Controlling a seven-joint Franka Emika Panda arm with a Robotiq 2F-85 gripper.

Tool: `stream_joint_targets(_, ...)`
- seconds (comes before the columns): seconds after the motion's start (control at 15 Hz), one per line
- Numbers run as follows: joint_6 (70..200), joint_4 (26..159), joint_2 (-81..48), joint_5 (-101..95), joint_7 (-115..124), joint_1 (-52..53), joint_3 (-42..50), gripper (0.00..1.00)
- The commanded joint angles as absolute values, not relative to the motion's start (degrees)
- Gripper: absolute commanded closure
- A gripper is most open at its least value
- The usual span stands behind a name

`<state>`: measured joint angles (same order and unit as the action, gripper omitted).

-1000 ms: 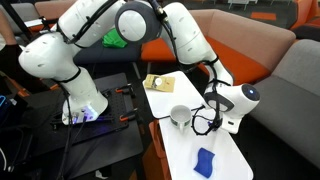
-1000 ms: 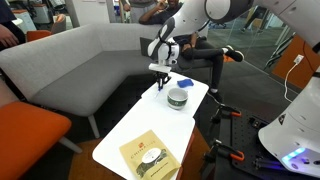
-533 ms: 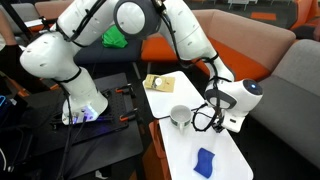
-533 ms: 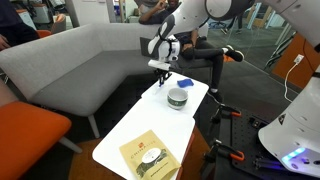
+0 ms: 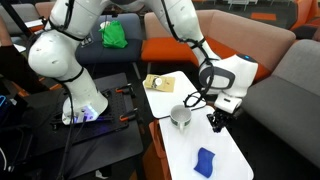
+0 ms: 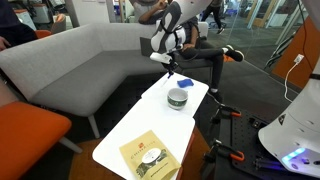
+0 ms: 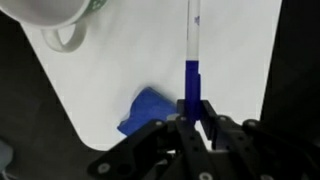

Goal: Put the pen in the cup

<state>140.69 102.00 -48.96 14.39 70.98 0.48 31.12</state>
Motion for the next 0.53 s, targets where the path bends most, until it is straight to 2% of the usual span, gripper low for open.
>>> stream_joint_targets(0.0, 139.45, 108.57, -45.23, 4.63, 86.32, 9.97, 37.3, 0.95)
stream_joint_targets(0.47, 134.3, 115.54, -42.67, -12.88, 109.92, 20.85, 44.8, 0.95)
